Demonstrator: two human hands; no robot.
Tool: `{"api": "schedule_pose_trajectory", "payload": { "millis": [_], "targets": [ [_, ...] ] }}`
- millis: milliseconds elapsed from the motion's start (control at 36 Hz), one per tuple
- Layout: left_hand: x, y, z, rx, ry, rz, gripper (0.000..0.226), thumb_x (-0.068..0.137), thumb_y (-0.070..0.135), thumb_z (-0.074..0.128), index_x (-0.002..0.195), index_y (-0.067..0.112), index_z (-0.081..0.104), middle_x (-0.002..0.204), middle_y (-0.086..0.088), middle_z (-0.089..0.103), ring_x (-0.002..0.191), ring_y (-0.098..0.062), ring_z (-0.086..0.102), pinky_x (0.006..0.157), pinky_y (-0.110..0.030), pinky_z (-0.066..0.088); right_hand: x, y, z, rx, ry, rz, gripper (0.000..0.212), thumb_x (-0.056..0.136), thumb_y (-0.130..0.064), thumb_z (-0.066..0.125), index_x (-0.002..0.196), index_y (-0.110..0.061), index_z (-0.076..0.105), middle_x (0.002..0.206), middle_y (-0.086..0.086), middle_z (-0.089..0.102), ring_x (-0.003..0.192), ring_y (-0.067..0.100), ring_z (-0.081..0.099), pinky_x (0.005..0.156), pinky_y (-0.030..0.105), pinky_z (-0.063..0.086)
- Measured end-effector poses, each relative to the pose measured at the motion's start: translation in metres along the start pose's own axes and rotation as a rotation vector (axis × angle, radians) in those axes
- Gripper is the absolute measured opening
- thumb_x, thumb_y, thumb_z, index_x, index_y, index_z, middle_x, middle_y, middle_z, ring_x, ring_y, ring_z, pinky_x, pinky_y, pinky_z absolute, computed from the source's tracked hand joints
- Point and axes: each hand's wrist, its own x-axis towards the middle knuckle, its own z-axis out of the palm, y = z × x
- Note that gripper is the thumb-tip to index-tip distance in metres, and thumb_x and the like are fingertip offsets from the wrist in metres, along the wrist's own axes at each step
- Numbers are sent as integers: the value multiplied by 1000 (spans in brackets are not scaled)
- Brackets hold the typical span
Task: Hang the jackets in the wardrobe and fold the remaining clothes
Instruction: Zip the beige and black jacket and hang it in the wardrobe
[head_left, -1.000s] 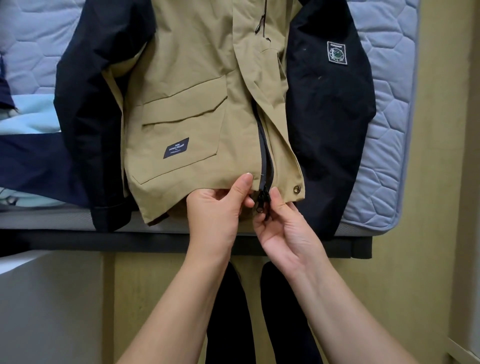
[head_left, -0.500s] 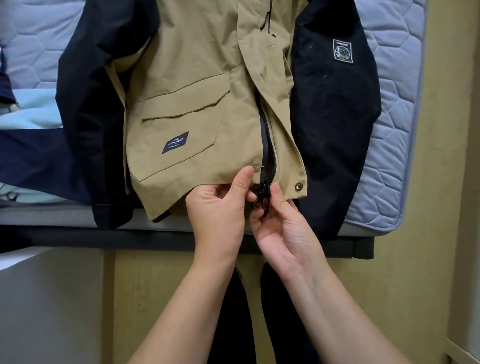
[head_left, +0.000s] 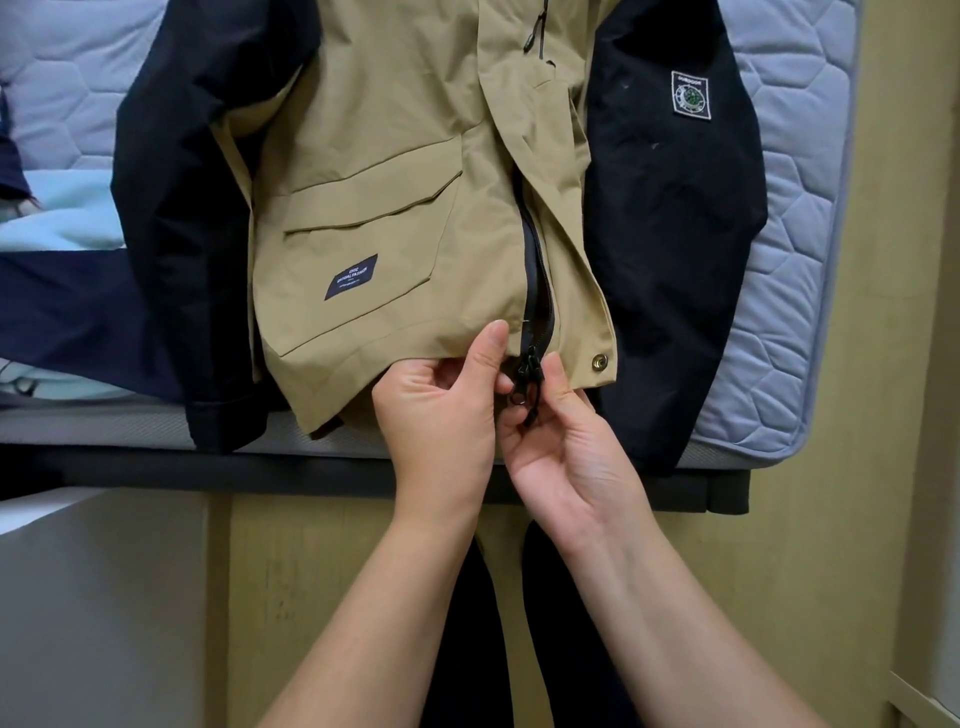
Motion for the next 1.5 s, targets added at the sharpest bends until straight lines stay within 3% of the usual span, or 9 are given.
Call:
{"api": "schedule_pose_trajectory", "payload": {
  "millis": [417, 694, 833, 972, 1028, 1194, 1250, 1333, 1500],
  "targets": [
    [0, -14, -15, 138, -77, -100, 29, 85, 14, 70, 57, 11, 65, 48, 3, 59, 48, -5, 53, 57, -20, 45, 6, -2, -4, -69, 112, -85, 22, 64, -13, 71, 85, -12, 68, 80, 3, 71, 62, 9, 65, 52, 17, 50],
    [-7, -15, -26, 221, -99, -167, 31, 85, 21, 70, 56, 10, 65, 50, 2, 61, 51, -8, 57, 56, -17, 47, -20, -29, -26, -697, 72, 193, 30, 94, -33, 56, 92, -5, 68, 69, 3, 69, 53, 6, 58, 46, 17, 47],
    [-6, -12, -27, 352, -134, -130, 36, 85, 26, 70, 58, 2, 66, 51, -2, 62, 52, -12, 58, 60, -25, 49, -36, -41, -10, -1308, 65, -88, 22, 96, -19, 55, 82, -10, 69, 60, 1, 67, 45, 5, 55, 43, 15, 44],
    [-6, -7, -25, 449, -138, -102, 39, 84, 31, 70, 55, 5, 65, 54, -5, 64, 55, -17, 61, 63, -26, 49, -26, -61, 12, -2122, 41, -753, 24, 95, -30, 53, 85, -17, 70, 71, -1, 68, 67, 19, 63, 67, 34, 52],
    [-6, -5, -23, 471, -131, -93, 39, 84, 32, 70, 55, 6, 64, 51, 0, 62, 50, -9, 57, 57, -19, 46, -17, -67, 24, -2306, 7, -910, 26, 96, -33, 51, 89, -15, 69, 77, 4, 67, 72, 27, 63, 63, 34, 47],
    [4, 1, -16, 414, -11, -206, 36, 84, 34, 70, 64, 4, 67, 49, 5, 61, 48, 0, 55, 52, -10, 41, 0, -76, 53, -2631, -185, -1217, 13, 93, -26, 60, 85, -17, 67, 63, 0, 60, 51, 24, 53, 51, 28, 27],
    [5, 2, -20, 403, -28, -283, 33, 84, 34, 69, 72, 4, 69, 56, 2, 65, 55, -6, 59, 59, -19, 45, 0, -78, 56, -2798, -304, -1256, 14, 92, -23, 62, 106, -20, 62, 54, -5, 49, 42, 18, 41, 45, 26, 29],
    [6, 2, -28, 431, -61, -334, 31, 85, 35, 68, 71, 8, 69, 56, 3, 65, 57, -8, 60, 60, -22, 44, 4, -84, 65, -3114, -732, -1044, 53, 96, -17, 37, 146, -27, 22, 62, -9, 55, 51, 14, 48, 57, 28, 34],
    [7, 10, -26, 557, -130, -290, 37, 85, 36, 67, 65, 6, 66, 51, 3, 62, 54, -9, 58, 53, -20, 38, -1, -68, 94, -3597, -1091, -734, 20, 97, -25, 40, 104, -20, 58, 59, -3, 33, 51, 15, 29, 75, 30, 28]
  ]
}}
